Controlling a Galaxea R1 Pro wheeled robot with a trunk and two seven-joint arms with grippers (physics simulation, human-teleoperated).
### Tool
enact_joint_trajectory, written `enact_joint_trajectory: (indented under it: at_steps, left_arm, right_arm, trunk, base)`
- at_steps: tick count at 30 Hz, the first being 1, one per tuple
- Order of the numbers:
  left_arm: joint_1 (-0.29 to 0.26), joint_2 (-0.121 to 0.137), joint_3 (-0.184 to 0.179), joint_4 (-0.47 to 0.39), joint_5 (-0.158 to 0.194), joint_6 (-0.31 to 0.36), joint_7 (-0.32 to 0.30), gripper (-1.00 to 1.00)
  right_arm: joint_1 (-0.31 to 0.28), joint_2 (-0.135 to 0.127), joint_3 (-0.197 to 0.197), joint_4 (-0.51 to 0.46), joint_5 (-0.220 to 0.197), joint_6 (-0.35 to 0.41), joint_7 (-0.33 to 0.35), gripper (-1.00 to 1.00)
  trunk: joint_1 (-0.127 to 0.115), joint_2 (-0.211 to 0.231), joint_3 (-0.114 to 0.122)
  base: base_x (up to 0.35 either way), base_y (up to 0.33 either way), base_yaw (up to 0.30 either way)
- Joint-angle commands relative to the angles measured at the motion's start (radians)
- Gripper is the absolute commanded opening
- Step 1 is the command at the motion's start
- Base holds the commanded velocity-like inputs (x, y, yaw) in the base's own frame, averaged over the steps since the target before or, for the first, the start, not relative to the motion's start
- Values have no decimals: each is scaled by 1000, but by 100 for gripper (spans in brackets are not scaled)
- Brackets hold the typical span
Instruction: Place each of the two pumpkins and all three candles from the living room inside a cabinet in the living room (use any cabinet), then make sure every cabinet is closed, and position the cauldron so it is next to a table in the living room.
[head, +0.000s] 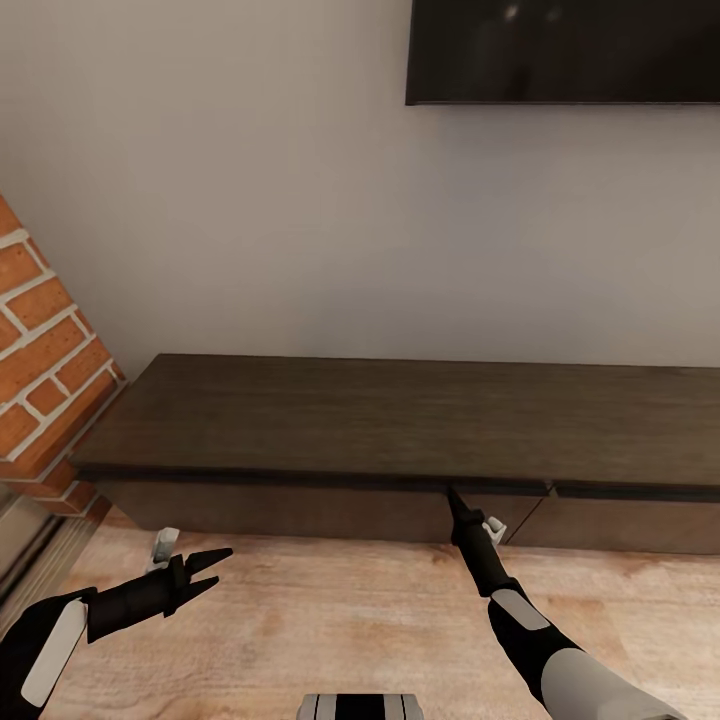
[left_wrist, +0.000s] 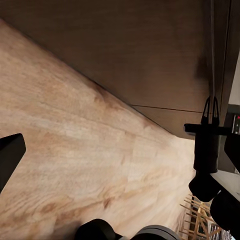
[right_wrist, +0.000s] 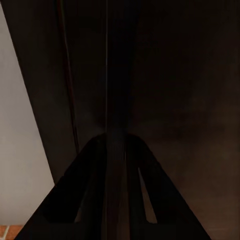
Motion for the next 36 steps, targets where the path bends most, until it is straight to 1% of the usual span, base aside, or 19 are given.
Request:
enact_joint_trajectory:
  at_steps: [1, 5, 19, 26, 31, 36]
  left_arm:
    - [0, 0, 1, 0, -3, 3, -4, 100]
    - [0, 0, 1, 0, -3, 4, -4, 100]
    - [0, -2, 1, 0, -3, 4, -4, 100]
    - [0, -3, 1, 0, -3, 4, -4, 100]
    - [0, -3, 1, -1, -3, 4, -4, 100]
    - [0, -3, 1, -1, -3, 3, -4, 100]
  right_arm:
    - [-1, -1, 7, 0, -14, 10, 7, -100]
    - [-1, -1, 7, 0, -14, 10, 7, -100]
    - [-1, -1, 6, 0, -14, 10, 7, -100]
    - [-1, -1, 7, 0, -14, 10, 6, -100]
    - [-1, -1, 7, 0, -14, 10, 6, -100]
    - [-1, -1, 7, 0, -14, 10, 5, -100]
  trunk:
    - [0, 0, -1]
    - [0, 0, -1]
    - [0, 0, -1]
    - [0, 0, -1]
    - [0, 0, -1]
    - [0, 0, -1]
  base:
    - [-15, 0, 0]
    - [-108, 0, 0]
    - [-311, 0, 0]
    - [-64, 0, 0]
    - [-226, 0, 0]
    - [-114, 0, 0]
